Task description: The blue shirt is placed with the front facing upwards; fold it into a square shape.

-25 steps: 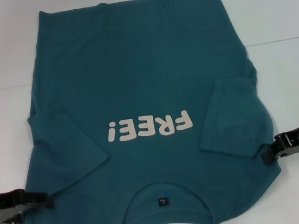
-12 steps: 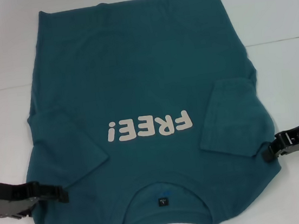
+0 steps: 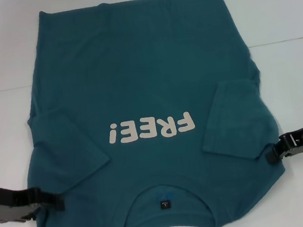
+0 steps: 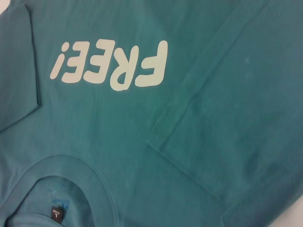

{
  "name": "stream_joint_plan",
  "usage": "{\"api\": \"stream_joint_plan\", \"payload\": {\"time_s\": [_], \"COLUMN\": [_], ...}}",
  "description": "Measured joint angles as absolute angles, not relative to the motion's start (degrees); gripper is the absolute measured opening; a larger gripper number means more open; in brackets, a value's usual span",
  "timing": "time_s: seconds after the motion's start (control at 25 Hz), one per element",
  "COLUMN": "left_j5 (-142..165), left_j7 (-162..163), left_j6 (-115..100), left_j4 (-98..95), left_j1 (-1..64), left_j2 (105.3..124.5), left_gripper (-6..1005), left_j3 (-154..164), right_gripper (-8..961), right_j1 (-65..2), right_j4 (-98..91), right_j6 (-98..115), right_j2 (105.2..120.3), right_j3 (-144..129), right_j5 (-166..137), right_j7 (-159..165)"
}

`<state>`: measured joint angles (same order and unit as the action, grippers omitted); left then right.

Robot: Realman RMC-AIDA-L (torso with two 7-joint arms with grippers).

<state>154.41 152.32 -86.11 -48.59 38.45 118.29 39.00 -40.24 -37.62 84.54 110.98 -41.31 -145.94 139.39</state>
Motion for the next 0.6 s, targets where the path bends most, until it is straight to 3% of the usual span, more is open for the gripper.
{"api": "stream_joint_plan", "payload": {"time_s": [0.04, 0.12, 0.32, 0.6], "left_j5": [154.5, 154.6, 154.6, 155.2], "left_j7": [152.4, 152.6, 152.7, 152.6], "left_j6": [-85.8, -85.4, -85.3, -85.0], "left_j4": [-48.6, -48.6, -48.8, -48.9], "left_j1": [38.4, 38.4, 38.3, 38.4], "left_j2": [118.36, 118.43, 118.46, 118.48], "left_gripper": [861, 641, 385, 248], "left_j3": [39.7, 40.3, 40.5, 40.5], "right_gripper": [77, 78, 79, 81], "right_j1": [-40.2, -40.2, -40.0, -39.9], "right_j4": [-37.6, -37.5, -37.4, -37.4], "right_j6": [84.5, 84.6, 84.8, 84.9], "right_j2": [110.98, 110.99, 111.0, 111.12], "right_j3": [-41.3, -41.2, -40.9, -40.9], "right_j5": [-145.9, -145.9, -145.9, -145.9], "right_j7": [139.4, 139.3, 139.3, 139.3]}}
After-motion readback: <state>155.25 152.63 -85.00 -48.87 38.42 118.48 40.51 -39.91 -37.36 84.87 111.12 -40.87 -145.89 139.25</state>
